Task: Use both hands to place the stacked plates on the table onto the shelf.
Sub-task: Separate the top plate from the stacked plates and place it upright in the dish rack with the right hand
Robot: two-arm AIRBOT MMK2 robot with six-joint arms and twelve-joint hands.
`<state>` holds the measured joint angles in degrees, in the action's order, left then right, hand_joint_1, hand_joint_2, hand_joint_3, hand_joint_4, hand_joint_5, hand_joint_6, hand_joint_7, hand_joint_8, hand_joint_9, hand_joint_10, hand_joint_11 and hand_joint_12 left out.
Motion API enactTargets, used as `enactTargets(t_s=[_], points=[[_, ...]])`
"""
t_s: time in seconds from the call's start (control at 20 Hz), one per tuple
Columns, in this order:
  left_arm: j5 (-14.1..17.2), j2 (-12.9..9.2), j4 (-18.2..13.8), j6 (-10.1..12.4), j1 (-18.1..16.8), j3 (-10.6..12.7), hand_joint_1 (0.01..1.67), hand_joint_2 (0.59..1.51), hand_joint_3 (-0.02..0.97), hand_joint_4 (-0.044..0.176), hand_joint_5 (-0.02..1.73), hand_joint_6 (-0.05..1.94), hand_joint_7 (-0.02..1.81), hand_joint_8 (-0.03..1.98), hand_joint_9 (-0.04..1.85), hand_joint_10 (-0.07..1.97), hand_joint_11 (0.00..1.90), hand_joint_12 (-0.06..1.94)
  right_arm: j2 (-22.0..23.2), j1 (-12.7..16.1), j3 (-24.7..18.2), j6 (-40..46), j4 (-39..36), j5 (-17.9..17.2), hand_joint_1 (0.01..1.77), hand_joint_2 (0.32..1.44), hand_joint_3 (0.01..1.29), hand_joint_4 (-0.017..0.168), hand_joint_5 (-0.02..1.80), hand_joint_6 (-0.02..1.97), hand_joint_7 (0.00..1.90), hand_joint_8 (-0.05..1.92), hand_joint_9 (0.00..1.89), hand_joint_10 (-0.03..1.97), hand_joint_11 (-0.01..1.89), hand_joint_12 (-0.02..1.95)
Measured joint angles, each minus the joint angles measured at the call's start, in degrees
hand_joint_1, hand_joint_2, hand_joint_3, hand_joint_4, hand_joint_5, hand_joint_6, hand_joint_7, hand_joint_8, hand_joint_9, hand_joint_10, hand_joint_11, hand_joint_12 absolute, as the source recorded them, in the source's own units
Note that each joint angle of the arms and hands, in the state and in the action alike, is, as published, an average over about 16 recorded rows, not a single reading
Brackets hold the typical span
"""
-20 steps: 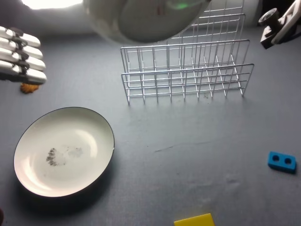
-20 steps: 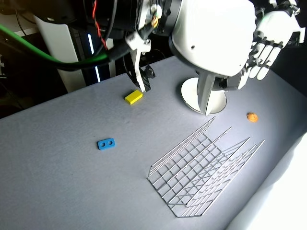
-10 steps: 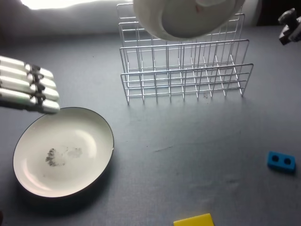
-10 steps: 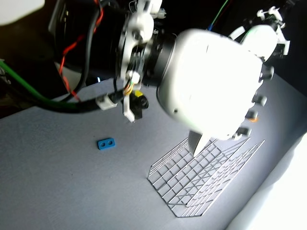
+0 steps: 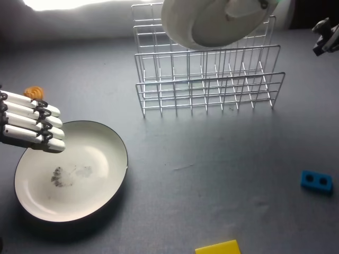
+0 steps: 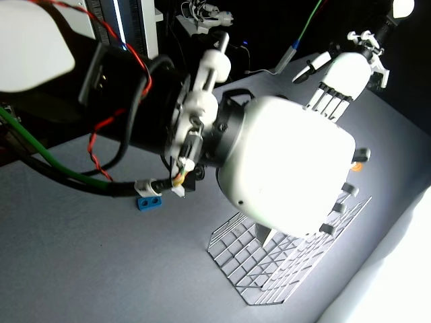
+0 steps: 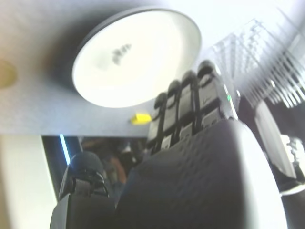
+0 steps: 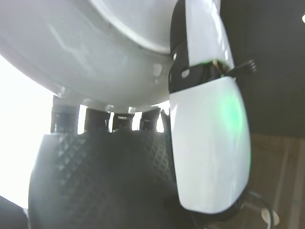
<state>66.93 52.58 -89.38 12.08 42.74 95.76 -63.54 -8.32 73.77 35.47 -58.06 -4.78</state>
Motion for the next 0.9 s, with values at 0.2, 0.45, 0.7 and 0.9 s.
enactTargets(t_s=[0.2,0.45,0.7,0.9], points=[[-0.67,0.82,0.58,-0.38,2.19,0.73,0.01,1.185,0.012,-0.001,0.06,0.02,0.06,0.02,0.02,0.01,0.02,0.01,-1.94,-1.12,2.95,1.62,-0.02,-0.33,1.28,0.95,0.01,0.031,1.07,0.76,1.15,0.64,1.37,0.02,0.95,1.11],[-1.38,1.73,1.08,-0.96,4.19,1.60,0.01,1.187,0.012,0.000,0.06,0.02,0.05,0.02,0.02,0.01,0.02,0.01,-4.63,-2.75,6.71,4.71,-0.05,-0.55,1.28,0.95,0.01,0.030,1.06,0.77,1.14,0.65,1.36,0.02,0.93,1.12],[-2.08,2.44,1.46,-1.50,5.56,2.38,0.01,1.190,0.012,0.000,0.06,0.02,0.05,0.02,0.02,0.01,0.02,0.01,-7.34,-4.59,10.15,7.69,-0.09,-0.58,1.28,0.96,0.01,0.029,1.04,0.80,1.14,0.66,1.35,0.02,0.92,1.14],[-2.51,2.84,1.64,-1.82,6.24,2.89,0.01,1.192,0.011,0.000,0.06,0.02,0.06,0.02,0.03,0.01,0.02,0.01,-9.38,-6.18,12.46,9.20,-0.10,-0.78,1.28,0.97,0.01,0.025,1.02,0.83,1.13,0.67,1.35,0.02,0.92,1.15]])
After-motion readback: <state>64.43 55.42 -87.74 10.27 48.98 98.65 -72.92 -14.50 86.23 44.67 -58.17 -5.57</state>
